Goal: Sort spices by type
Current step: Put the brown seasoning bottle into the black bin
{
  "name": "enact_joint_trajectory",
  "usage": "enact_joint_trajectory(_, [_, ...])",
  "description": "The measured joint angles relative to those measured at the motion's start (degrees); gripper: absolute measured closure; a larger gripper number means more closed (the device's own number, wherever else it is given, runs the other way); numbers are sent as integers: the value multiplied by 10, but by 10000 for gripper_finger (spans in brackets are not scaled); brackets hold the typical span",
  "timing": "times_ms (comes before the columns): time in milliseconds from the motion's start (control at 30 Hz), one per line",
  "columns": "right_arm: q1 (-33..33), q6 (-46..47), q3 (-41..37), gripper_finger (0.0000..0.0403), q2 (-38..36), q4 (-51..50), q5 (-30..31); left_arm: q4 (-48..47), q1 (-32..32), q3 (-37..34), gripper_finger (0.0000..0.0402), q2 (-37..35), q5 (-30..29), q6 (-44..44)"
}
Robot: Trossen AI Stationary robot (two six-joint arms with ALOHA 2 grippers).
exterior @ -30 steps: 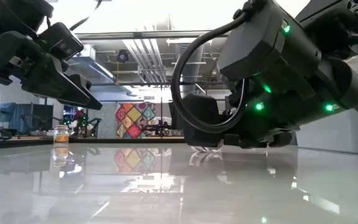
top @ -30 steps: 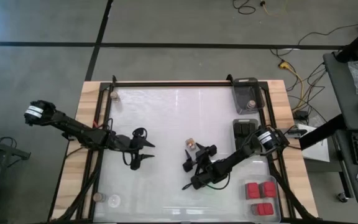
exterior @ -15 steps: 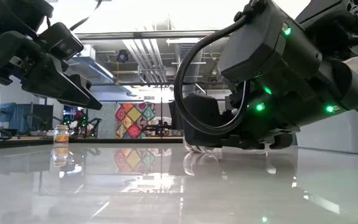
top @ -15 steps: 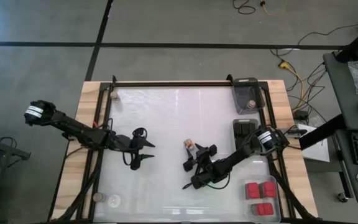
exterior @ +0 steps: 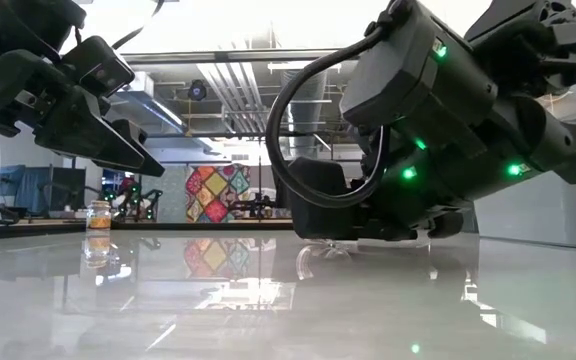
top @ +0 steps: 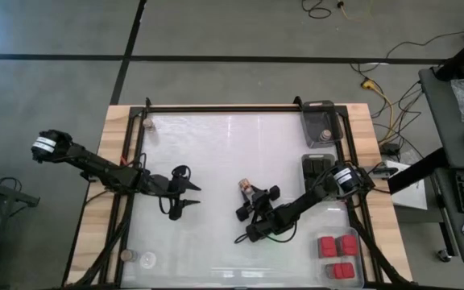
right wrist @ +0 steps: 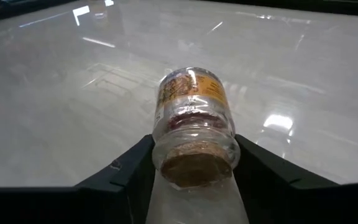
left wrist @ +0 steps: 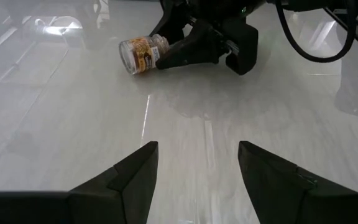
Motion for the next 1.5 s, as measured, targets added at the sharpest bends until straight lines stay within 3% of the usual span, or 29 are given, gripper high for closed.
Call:
enact_joint_trajectory(533, [-1, -24, 0, 144, 0, 4, 6, 0, 0, 0, 194, 0, 0, 0])
enact_joint_trajectory(933, [-6, -32, 0, 220, 0, 6, 6, 0, 0, 0, 194, 0, 0, 0])
enact_joint_trajectory(1200, [-6, -72, 15, 207, 0, 7, 3, 0, 0, 0, 194, 0, 0, 0])
enact_joint_trajectory(1500, [-7, -227, 65, 219, -1, 2, -8, 0, 0, 0, 194, 0, 0, 0])
